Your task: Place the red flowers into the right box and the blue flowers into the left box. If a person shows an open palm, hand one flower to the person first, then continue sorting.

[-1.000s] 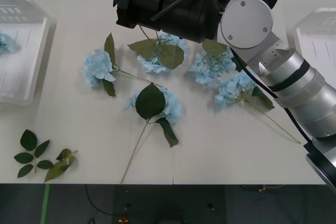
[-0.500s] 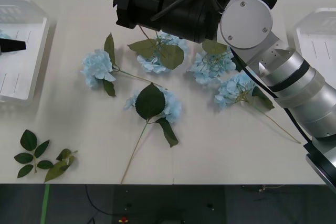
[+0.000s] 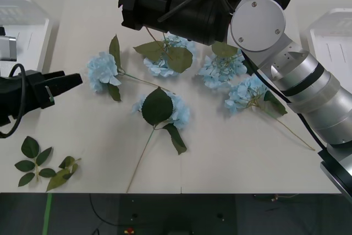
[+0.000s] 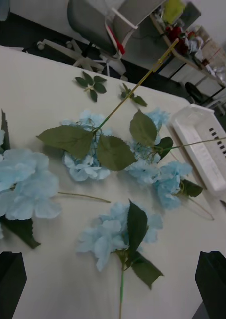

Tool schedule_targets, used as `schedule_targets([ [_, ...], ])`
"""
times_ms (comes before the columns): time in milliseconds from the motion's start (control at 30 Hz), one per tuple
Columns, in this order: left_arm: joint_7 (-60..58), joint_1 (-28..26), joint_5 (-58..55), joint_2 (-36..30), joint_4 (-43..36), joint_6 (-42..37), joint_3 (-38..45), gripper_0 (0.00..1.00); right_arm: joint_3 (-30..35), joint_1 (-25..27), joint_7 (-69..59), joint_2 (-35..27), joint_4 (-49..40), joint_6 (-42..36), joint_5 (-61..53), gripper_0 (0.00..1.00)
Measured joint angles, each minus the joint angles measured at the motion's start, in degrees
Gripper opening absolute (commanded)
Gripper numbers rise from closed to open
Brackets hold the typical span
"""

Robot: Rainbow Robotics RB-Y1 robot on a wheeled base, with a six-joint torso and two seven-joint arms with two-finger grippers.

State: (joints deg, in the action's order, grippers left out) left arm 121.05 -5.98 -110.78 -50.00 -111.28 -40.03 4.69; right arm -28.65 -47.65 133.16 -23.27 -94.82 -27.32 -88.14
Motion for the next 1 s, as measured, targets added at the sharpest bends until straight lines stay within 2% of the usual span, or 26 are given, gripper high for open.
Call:
schedule_targets([
  [167, 0.00, 2.59, -1.34, 7.61, -0.01, 4.06, -4.76, 1.00, -0.01, 0.00, 0.00, 0.00, 0.00, 0.01, 0.00, 0.00],
  [367, 0.00, 7.30, -2.36, 12.77, 0.00, 9.87, -13.54, 1.00, -0.03, 0.00, 0.00, 0.00, 0.00, 0.01, 0.00, 0.00],
  [700, 0.00, 12.20, -1.71, 18.90, -0.01, 15.87, -19.78, 1.00, -0.11, 0.00, 0.01, 0.00, 0.01, 0.01, 0.27, 0.00],
  [1000, 0.00, 15.33, 0.03, 21.38, 0.15, 21.86, -23.23, 1.00, -0.21, 0.00, 0.06, 0.00, 0.03, 0.01, 0.29, 0.00],
])
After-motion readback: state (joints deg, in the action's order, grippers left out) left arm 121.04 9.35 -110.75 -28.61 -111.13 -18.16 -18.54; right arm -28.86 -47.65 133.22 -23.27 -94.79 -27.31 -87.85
